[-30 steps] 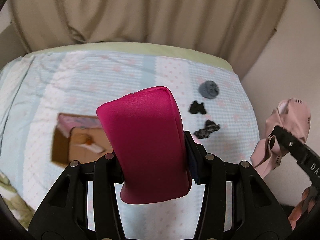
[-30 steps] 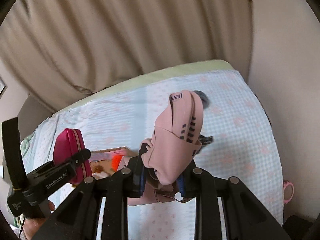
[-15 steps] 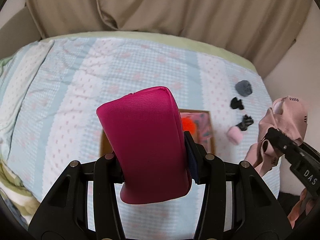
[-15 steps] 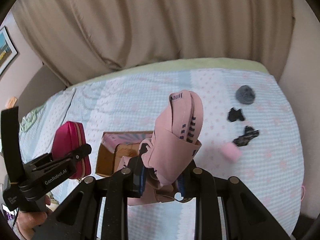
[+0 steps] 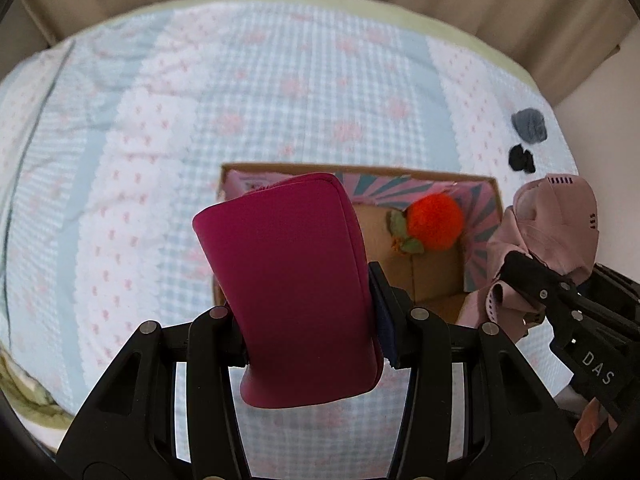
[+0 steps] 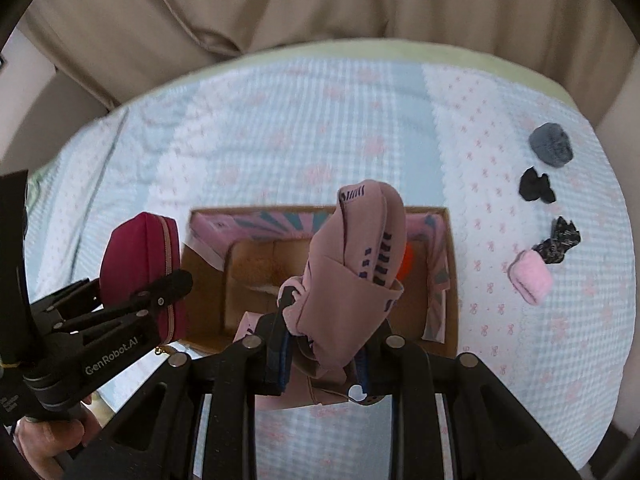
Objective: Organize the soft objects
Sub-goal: 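Lower the pouch into the box with the left tool while the right tool drops the scarf in, then raise both tools out of the box toward the remaining items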
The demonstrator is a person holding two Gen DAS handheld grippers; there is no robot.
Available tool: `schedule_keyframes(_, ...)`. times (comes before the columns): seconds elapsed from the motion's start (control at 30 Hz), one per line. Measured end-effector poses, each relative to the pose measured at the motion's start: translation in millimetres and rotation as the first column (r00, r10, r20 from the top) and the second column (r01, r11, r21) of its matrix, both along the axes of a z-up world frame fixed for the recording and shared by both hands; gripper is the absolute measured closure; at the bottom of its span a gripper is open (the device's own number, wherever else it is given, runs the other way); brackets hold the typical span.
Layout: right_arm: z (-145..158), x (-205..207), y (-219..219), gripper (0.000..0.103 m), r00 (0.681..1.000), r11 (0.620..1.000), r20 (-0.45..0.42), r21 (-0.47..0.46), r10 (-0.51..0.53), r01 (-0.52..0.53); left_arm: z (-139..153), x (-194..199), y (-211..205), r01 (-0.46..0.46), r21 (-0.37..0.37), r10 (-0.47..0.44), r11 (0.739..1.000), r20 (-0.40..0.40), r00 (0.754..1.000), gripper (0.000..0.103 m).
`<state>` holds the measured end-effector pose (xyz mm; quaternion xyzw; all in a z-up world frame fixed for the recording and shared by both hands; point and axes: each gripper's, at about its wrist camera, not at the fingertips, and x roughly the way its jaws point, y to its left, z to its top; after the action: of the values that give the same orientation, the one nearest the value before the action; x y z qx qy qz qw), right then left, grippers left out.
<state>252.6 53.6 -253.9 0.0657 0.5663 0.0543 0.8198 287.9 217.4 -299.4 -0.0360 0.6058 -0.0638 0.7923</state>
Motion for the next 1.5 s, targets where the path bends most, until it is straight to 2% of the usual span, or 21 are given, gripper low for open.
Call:
schedule_keyframes(0.27, -43, 39, 1, 0.080, 0.994, 0.999, -0.106, -0.004, 0.032, -0.033, -50, 17, -16, 0.040, 0.025, -0.037, 0.999, -0.090, 0.995, 0.060)
schedule_keyframes(0.47, -83, 62, 11, 0.080, 0.974, 0.994, -0.197, -0.003, 0.108, -0.111, -92, 11, -25, 0.080, 0.055, -0.069, 0.995, -0.179, 0.982, 0.060)
schedule_keyframes(0.57, -106, 68, 12, 0.080, 0.964, 0.993, -0.238, 0.012, 0.118, -0.118, -101, 13, -28, 0.091, 0.065, -0.078, 0.994, -0.186, 0.980, 0.060)
schedule_keyframes(0.7, -120, 76, 9, 0.080, 0.958, 0.994, -0.265, 0.041, 0.105, -0.098, -102, 15, -33, 0.116, 0.083, -0.100, 0.990, -0.176, 0.979, 0.060)
schedule_keyframes(0.73, -122, 78, 9, 0.080, 0.957, 0.994, -0.269, 0.049, 0.104, -0.095, -100, 14, -35, 0.121, 0.087, -0.106, 0.989, -0.163, 0.981, 0.058)
schedule_keyframes(0.77, -124, 80, 8, 0.079, 0.955, 0.994, -0.278, 0.059, 0.101, -0.088, -98, 13, -36, 0.128, 0.097, -0.112, 0.987, -0.153, 0.982, 0.048)
schedule_keyframes(0.8, -126, 83, 9, 0.071, 0.955, 0.995, -0.281, 0.063, 0.095, -0.081, -97, 12, -38, 0.136, 0.112, -0.118, 0.984, -0.147, 0.982, 0.021)
schedule_keyframes(0.83, -127, 85, 8, 0.062, 0.955, 0.995, -0.284, 0.068, 0.090, -0.073, -95, 10, -40, 0.136, 0.120, -0.118, 0.983, -0.143, 0.983, 0.007)
schedule_keyframes(0.87, -129, 87, 9, 0.036, 0.953, 0.995, -0.289, 0.076, 0.087, -0.068, -91, 8, -40, 0.131, 0.111, -0.118, 0.985, -0.121, 0.986, 0.001)
schedule_keyframes(0.9, -131, 89, 9, 0.009, 0.953, 0.995, -0.293, 0.083, 0.082, -0.060, -88, 5, -40, 0.128, 0.095, -0.117, 0.987, -0.109, 0.987, 0.001)
schedule_keyframes(0.93, -131, 90, 7, 0.002, 0.955, 0.995, -0.288, 0.089, 0.074, -0.050, -87, 3, -41, 0.125, 0.080, -0.116, 0.989, -0.109, 0.987, 0.001)
schedule_keyframes(1.03, -129, 89, 4, 0.001, 0.964, 0.993, -0.258, 0.110, 0.060, -0.033, -85, -1, -42, 0.123, 0.086, -0.112, 0.989, -0.115, 0.987, 0.001)
schedule_keyframes(1.17, -124, 82, 2, 0.001, 0.969, 0.995, -0.239, 0.088, 0.057, -0.037, -79, -7, -41, 0.114, 0.077, -0.105, 0.991, -0.108, 0.989, 0.001)
schedule_keyframes(1.5, -90, 59, -2, 0.001, 0.984, 0.997, -0.173, 0.077, 0.036, -0.023, -40, -25, -30, 0.100, 0.068, -0.098, 0.993, -0.027, 0.995, 0.001)
